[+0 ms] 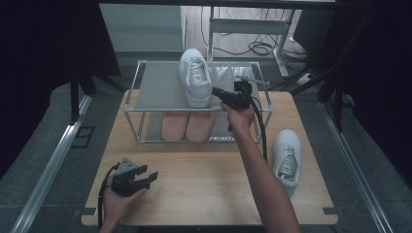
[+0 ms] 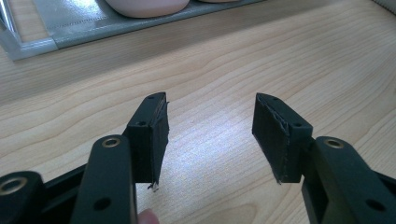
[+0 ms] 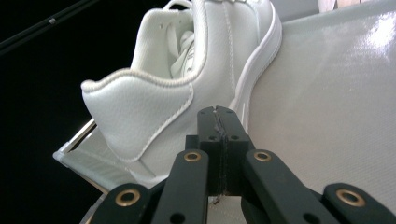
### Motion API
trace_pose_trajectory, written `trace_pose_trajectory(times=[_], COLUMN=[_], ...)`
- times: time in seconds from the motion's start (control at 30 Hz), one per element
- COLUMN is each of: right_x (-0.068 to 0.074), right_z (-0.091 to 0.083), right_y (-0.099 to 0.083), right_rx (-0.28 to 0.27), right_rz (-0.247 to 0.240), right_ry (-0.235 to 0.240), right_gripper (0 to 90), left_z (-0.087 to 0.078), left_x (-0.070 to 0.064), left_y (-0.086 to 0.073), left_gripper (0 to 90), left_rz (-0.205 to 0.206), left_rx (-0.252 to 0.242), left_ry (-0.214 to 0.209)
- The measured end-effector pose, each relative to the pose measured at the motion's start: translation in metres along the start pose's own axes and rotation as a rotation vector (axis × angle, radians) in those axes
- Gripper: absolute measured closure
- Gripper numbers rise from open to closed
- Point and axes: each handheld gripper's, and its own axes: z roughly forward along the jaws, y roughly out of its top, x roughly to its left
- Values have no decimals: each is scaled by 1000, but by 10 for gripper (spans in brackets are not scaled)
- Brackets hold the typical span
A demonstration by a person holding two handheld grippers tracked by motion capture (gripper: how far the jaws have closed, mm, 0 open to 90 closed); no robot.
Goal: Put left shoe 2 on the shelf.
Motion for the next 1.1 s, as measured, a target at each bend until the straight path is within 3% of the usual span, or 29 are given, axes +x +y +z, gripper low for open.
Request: trace_pose_trajectory(times=[0.27, 0.9, 1.1], right_x=[-1, 4, 9], right_z=[2, 2, 6], right_y=[-9, -12, -13], right_rx=[9, 0, 4], right_rz=[1, 5, 10], right_ry=[-6, 4, 28], right_gripper=[893, 896, 895], left_z=[1, 1, 1], left_x=[-1, -1, -1], left_y=[0, 0, 0], left_gripper=[463, 462, 462], left_rz=[5, 3, 3], left_rx=[3, 5, 4], left_ry=[-3, 1, 0])
